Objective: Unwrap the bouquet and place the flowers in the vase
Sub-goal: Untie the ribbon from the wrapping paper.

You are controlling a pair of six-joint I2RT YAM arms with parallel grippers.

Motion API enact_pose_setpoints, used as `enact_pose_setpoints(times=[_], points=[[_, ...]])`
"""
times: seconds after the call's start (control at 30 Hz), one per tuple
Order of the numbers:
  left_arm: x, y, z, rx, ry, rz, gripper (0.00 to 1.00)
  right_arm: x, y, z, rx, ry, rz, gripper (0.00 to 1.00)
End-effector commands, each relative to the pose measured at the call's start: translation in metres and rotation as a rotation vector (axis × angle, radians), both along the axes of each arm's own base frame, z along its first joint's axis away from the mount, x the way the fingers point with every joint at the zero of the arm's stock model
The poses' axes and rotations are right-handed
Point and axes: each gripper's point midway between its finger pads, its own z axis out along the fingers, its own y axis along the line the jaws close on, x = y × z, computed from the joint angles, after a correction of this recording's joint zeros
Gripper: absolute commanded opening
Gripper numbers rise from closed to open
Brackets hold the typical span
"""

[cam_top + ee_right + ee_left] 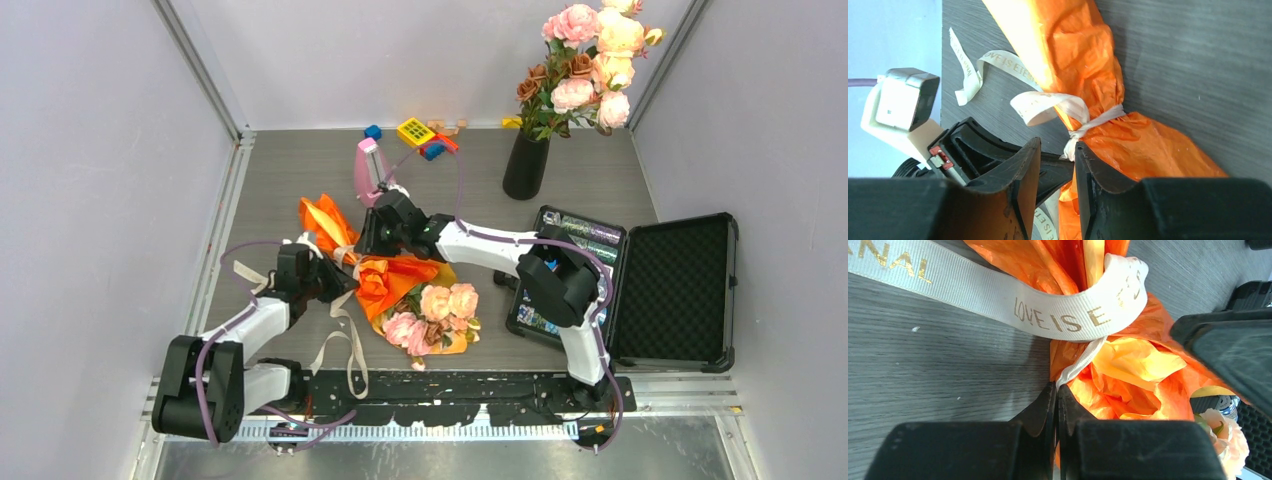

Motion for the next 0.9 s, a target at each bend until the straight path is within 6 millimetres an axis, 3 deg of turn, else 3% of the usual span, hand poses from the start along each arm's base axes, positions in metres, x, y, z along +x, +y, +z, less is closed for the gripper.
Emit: enact_pose_setpoints(times=[0.0, 0.33, 0.87], points=[[-0.001, -0.006, -0.002, -0.010, -0.013, -0.043, 0.03, 0.008, 0.007, 0.009, 0.116, 0.072, -0.127, 0.36], [-0.002, -0.007, -0.008, -0.015, 0.005, -0.044, 0.00, 0.007, 0.009, -0.015, 0.161, 0.157, -0.202, 0.31], [-0.002, -0.007, -0.007, -0.017, 0.003, -0.048, 0.00, 0.010, -0.003, -0.049, 0.117, 0.188, -0.285, 0.31]])
